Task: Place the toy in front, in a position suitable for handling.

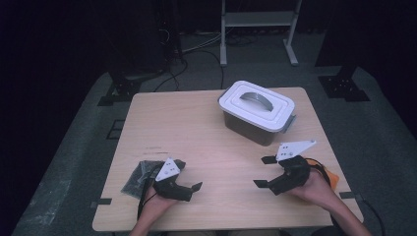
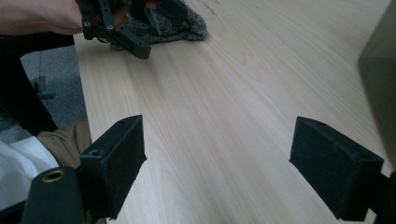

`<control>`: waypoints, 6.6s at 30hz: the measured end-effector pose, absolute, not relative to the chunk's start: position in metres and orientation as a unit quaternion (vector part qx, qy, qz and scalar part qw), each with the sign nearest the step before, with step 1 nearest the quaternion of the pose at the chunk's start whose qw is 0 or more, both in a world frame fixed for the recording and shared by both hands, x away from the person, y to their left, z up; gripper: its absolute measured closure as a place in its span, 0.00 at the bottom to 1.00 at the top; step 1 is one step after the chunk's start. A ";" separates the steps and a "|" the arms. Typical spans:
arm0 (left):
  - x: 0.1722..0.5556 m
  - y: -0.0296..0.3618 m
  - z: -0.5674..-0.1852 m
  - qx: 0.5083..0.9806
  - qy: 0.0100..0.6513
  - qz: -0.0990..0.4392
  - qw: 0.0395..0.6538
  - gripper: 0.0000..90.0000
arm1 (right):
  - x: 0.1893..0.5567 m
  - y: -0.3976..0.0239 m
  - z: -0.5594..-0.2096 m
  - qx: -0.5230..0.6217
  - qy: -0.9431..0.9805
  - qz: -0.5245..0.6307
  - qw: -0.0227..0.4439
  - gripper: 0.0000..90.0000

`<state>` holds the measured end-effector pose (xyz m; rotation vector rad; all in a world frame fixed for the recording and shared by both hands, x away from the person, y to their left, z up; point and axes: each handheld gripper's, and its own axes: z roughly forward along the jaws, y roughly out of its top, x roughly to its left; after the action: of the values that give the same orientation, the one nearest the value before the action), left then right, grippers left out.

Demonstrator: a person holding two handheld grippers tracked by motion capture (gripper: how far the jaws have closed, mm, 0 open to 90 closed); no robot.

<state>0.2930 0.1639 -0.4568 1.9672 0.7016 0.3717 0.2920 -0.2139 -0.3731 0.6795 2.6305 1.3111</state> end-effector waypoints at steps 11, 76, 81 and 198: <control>0.293 0.163 -0.457 0.810 0.287 0.152 0.488 0.05 | 0.293 -0.247 -0.360 0.242 0.867 0.428 0.081 0.18; 0.292 0.163 -0.458 0.809 0.292 0.157 0.486 0.05 | 0.280 -0.352 -0.406 0.346 0.842 0.396 0.120 0.45; 0.292 0.163 -0.457 0.809 0.291 0.157 0.485 0.05 | 0.276 -0.348 -0.416 0.342 0.844 0.397 0.118 0.52; 0.297 0.192 -0.450 0.783 0.326 0.179 0.499 0.05 | 0.324 -0.149 -0.366 0.113 0.882 0.456 0.022 0.77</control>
<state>0.2969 0.1923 -0.4503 1.8931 0.7890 0.4324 0.3241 -0.1491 -0.3662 0.3486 2.7342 1.4138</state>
